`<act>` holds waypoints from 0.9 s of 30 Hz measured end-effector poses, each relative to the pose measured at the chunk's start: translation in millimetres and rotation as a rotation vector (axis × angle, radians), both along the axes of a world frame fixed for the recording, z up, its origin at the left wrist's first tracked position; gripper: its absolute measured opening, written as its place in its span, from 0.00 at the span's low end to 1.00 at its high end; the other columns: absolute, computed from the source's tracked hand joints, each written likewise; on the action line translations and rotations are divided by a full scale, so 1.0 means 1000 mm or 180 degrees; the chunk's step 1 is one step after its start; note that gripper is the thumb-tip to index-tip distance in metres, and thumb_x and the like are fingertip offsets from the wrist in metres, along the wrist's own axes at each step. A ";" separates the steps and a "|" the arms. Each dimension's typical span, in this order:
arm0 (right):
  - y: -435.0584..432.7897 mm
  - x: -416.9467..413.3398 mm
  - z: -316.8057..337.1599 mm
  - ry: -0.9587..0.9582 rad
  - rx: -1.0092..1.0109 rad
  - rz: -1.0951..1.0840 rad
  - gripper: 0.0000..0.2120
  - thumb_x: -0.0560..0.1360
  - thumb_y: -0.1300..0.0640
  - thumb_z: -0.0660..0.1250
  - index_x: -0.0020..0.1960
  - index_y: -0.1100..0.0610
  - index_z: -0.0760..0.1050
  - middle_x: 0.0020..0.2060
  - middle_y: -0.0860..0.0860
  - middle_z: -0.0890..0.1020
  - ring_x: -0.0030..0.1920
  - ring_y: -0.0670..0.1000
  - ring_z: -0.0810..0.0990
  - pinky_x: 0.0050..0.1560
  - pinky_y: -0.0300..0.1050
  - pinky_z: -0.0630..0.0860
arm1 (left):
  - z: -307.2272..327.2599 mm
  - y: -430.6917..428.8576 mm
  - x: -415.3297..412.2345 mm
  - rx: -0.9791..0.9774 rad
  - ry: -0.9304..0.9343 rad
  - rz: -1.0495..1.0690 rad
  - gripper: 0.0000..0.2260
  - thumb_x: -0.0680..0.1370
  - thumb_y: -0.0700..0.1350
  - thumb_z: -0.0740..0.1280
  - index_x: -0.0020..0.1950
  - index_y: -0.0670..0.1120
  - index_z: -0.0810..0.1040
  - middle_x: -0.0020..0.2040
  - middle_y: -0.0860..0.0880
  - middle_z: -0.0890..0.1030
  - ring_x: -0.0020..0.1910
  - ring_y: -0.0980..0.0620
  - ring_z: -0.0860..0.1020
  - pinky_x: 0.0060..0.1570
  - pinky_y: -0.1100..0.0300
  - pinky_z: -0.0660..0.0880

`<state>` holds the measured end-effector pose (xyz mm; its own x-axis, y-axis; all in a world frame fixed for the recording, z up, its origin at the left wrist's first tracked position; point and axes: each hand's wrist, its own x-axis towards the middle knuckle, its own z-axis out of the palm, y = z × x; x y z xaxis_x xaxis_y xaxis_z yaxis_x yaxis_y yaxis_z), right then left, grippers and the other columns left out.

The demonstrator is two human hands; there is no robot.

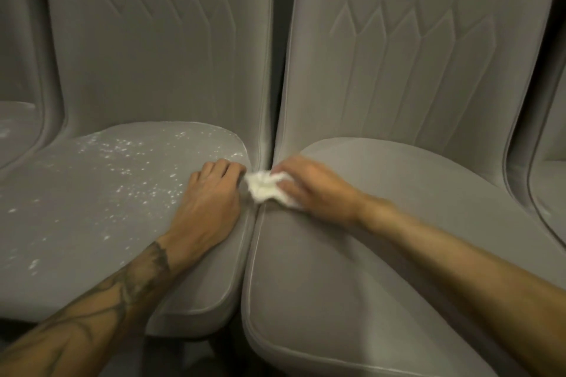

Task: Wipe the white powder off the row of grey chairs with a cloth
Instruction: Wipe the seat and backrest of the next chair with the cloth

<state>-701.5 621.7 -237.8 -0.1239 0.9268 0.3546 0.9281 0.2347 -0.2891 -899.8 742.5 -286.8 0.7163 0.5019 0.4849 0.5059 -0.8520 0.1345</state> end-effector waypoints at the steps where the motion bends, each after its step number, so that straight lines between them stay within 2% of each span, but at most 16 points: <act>1: 0.011 0.013 0.001 0.0004 0.0046 -0.0335 0.11 0.82 0.57 0.62 0.61 0.58 0.76 0.51 0.53 0.76 0.53 0.54 0.75 0.52 0.37 0.63 | 0.000 0.000 0.000 0.0006 -0.0028 0.0034 0.13 0.78 0.35 0.64 0.62 0.43 0.77 0.55 0.43 0.79 0.52 0.42 0.75 0.51 0.50 0.69; 3: 0.021 0.026 -0.006 -0.0048 0.0119 -0.0779 0.11 0.81 0.56 0.62 0.61 0.58 0.75 0.51 0.53 0.74 0.55 0.57 0.75 0.57 0.42 0.67 | -0.002 -0.001 0.000 0.0017 -0.0055 0.0056 0.15 0.78 0.32 0.65 0.63 0.43 0.77 0.55 0.44 0.78 0.52 0.43 0.75 0.53 0.49 0.71; 5: 0.009 0.006 -0.016 -0.0033 0.0082 -0.0804 0.11 0.81 0.55 0.61 0.61 0.56 0.75 0.53 0.54 0.74 0.55 0.56 0.74 0.60 0.53 0.71 | -0.002 -0.002 0.000 0.0047 -0.0072 0.0034 0.14 0.78 0.33 0.63 0.63 0.42 0.77 0.54 0.44 0.78 0.52 0.42 0.75 0.52 0.49 0.70; 6: -0.005 -0.012 -0.017 0.0078 0.0055 -0.0652 0.11 0.80 0.56 0.61 0.61 0.56 0.75 0.54 0.54 0.75 0.55 0.56 0.74 0.59 0.55 0.72 | -0.002 -0.002 0.000 0.0046 -0.0085 0.0025 0.14 0.78 0.36 0.61 0.62 0.42 0.77 0.54 0.43 0.78 0.52 0.41 0.75 0.51 0.48 0.70; 8: -0.042 -0.050 -0.009 0.0257 -0.0157 0.0011 0.10 0.81 0.58 0.61 0.60 0.58 0.76 0.54 0.54 0.76 0.53 0.54 0.74 0.58 0.50 0.72 | -0.001 -0.002 -0.001 0.0003 -0.0085 0.0011 0.15 0.79 0.41 0.59 0.63 0.43 0.77 0.54 0.44 0.78 0.52 0.41 0.75 0.51 0.48 0.70; 10: -0.070 -0.071 0.004 0.0199 -0.0557 0.0736 0.10 0.82 0.59 0.61 0.61 0.58 0.76 0.54 0.54 0.77 0.54 0.51 0.75 0.58 0.44 0.72 | -0.002 -0.001 0.000 -0.0023 -0.0156 0.0046 0.13 0.79 0.37 0.63 0.62 0.44 0.76 0.54 0.45 0.78 0.52 0.42 0.74 0.52 0.47 0.71; 11: -0.074 -0.069 0.009 0.0087 -0.0558 0.0868 0.10 0.82 0.59 0.62 0.62 0.59 0.76 0.55 0.53 0.77 0.54 0.50 0.76 0.58 0.41 0.71 | -0.003 -0.001 0.000 -0.0027 -0.0176 0.0048 0.13 0.78 0.35 0.64 0.61 0.45 0.76 0.53 0.45 0.77 0.51 0.42 0.74 0.52 0.46 0.70; 13: -0.061 -0.053 0.013 0.0033 -0.0256 0.0521 0.10 0.82 0.58 0.62 0.62 0.59 0.76 0.54 0.53 0.77 0.54 0.50 0.76 0.59 0.39 0.71 | -0.005 0.001 -0.002 0.0011 -0.0144 -0.0019 0.13 0.78 0.37 0.63 0.61 0.44 0.76 0.53 0.44 0.77 0.51 0.41 0.74 0.51 0.47 0.70; 15: -0.037 -0.032 0.012 0.0025 -0.0083 -0.0199 0.11 0.82 0.56 0.61 0.62 0.58 0.76 0.54 0.53 0.76 0.54 0.52 0.75 0.61 0.48 0.72 | -0.005 0.002 -0.003 0.0031 -0.0105 -0.0016 0.14 0.77 0.40 0.61 0.62 0.44 0.77 0.54 0.44 0.77 0.51 0.42 0.74 0.51 0.48 0.68; 17: -0.030 -0.036 0.004 -0.0118 -0.0167 -0.0576 0.14 0.80 0.53 0.60 0.62 0.57 0.76 0.54 0.54 0.76 0.55 0.54 0.75 0.61 0.56 0.72 | -0.003 0.000 -0.002 -0.0028 -0.0071 0.0040 0.15 0.78 0.38 0.61 0.63 0.44 0.76 0.55 0.44 0.77 0.53 0.42 0.74 0.52 0.50 0.65; 19: -0.050 -0.063 -0.003 -0.0082 -0.0239 -0.0376 0.12 0.81 0.55 0.61 0.61 0.58 0.77 0.54 0.54 0.76 0.54 0.54 0.75 0.58 0.55 0.73 | 0.001 -0.002 0.000 -0.0173 0.0046 0.0062 0.16 0.78 0.38 0.61 0.66 0.44 0.75 0.59 0.45 0.76 0.56 0.42 0.73 0.54 0.51 0.65; 21: -0.090 -0.099 0.003 0.0200 -0.0419 0.0054 0.11 0.83 0.58 0.62 0.63 0.58 0.77 0.57 0.53 0.76 0.56 0.51 0.75 0.59 0.50 0.73 | 0.004 -0.003 0.002 -0.0243 0.0122 0.0112 0.17 0.78 0.37 0.60 0.66 0.45 0.74 0.60 0.44 0.76 0.58 0.42 0.72 0.57 0.49 0.66; 25: -0.154 -0.134 0.030 0.0474 -0.1328 0.0766 0.13 0.84 0.56 0.61 0.67 0.56 0.75 0.63 0.50 0.74 0.65 0.48 0.73 0.67 0.46 0.69 | 0.006 -0.005 0.000 -0.0245 0.0152 0.0114 0.17 0.80 0.37 0.57 0.68 0.44 0.73 0.62 0.43 0.75 0.59 0.42 0.72 0.59 0.47 0.67; 27: -0.157 -0.130 0.042 0.0619 -0.1230 0.0653 0.13 0.83 0.58 0.61 0.67 0.56 0.75 0.63 0.50 0.75 0.65 0.49 0.74 0.67 0.46 0.70 | 0.008 -0.005 0.000 -0.0272 0.0162 0.0078 0.17 0.80 0.37 0.56 0.68 0.44 0.73 0.63 0.42 0.75 0.59 0.41 0.72 0.60 0.47 0.67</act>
